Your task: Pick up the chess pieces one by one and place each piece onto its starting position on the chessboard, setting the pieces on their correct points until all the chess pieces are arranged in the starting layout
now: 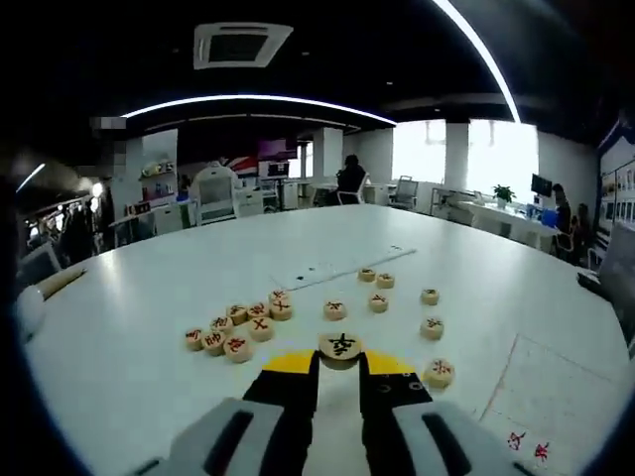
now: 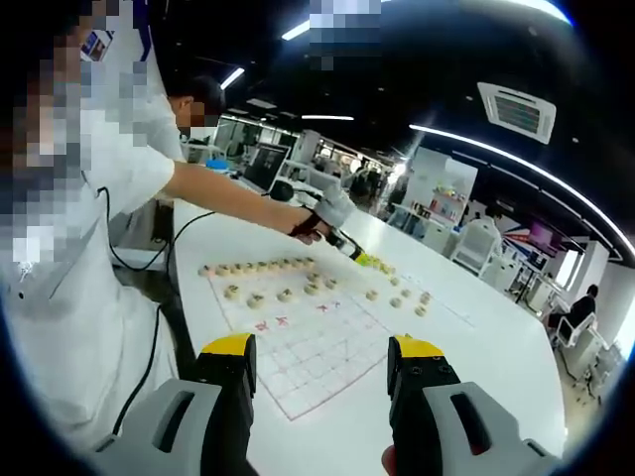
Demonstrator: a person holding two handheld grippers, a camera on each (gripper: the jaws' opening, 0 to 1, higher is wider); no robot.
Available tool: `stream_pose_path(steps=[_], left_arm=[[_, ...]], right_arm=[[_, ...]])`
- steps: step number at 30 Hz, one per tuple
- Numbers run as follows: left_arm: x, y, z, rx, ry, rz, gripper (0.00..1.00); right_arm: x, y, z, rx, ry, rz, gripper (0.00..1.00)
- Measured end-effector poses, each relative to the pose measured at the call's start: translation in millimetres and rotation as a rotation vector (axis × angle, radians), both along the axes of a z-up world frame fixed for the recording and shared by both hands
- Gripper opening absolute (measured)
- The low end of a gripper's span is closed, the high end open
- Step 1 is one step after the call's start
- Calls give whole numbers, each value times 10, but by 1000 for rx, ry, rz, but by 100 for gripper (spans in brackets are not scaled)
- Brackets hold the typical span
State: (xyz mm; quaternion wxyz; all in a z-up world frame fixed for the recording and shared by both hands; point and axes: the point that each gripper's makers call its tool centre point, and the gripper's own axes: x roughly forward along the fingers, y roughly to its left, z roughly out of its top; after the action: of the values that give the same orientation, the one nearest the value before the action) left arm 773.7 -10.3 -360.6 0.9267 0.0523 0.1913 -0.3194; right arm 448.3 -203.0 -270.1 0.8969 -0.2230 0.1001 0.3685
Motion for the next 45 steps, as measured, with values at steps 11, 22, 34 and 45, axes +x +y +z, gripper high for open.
stream_pose_path(steps=[11,22,34,45], left_arm=[[-1111,-180,156,-103,17,-209,19],[-2237,-279,-6,-18,64,-436,19],[-3153,-153,-235,57,98,-568,19],[-3207,-76,-360,101,118,-560,19]], right_arm=[[4,-50,31,1,-4,-12,54],[-11,-39,38,1,-7,-12,54],[-49,25,60,-2,-17,-1,54],[-48,35,52,-1,-17,1,54]])
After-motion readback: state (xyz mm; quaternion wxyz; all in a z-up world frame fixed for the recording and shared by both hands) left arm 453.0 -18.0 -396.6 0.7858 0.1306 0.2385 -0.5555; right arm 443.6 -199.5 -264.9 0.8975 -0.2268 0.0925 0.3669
